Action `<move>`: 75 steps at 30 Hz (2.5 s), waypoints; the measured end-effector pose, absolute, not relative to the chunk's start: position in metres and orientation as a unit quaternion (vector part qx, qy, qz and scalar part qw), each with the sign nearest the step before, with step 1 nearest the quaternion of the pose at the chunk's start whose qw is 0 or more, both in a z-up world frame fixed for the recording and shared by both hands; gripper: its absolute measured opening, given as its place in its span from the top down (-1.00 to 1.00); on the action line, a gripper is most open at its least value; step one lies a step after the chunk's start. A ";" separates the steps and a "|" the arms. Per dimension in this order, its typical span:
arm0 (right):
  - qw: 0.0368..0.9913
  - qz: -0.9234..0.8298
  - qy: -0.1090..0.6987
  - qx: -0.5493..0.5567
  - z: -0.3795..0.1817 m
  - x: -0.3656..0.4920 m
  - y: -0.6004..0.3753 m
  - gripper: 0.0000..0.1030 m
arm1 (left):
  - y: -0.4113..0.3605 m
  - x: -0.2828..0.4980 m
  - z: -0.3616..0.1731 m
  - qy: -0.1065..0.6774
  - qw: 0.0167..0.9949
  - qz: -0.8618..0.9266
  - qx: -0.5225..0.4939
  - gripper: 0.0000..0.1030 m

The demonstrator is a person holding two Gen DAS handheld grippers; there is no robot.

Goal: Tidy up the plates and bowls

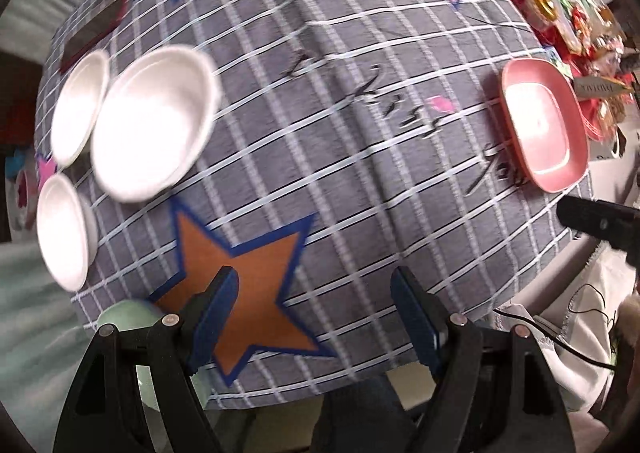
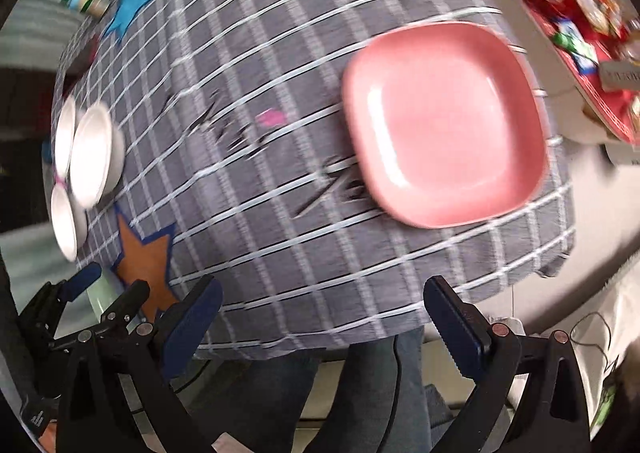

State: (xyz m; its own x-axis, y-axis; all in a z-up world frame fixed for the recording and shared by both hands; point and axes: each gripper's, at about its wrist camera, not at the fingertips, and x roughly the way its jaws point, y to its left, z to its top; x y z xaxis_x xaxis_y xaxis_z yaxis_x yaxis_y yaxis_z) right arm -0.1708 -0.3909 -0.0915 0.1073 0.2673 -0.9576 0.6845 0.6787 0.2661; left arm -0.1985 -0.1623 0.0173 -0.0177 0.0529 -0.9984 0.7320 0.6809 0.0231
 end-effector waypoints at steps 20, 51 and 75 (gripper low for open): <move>0.611 -0.246 0.625 0.418 -0.110 -0.234 -0.523 -0.97 | -0.279 -0.232 0.004 0.645 0.619 -0.290 0.341 -0.58; 0.678 -0.191 0.676 0.215 -0.127 -0.172 -0.541 0.26 | -0.391 -0.240 -0.082 0.679 0.604 -0.304 0.286 -0.15; 0.659 -0.036 0.733 0.167 -0.144 -0.102 -0.312 0.32 | -0.176 -0.216 -0.090 0.720 0.628 -0.201 0.218 0.15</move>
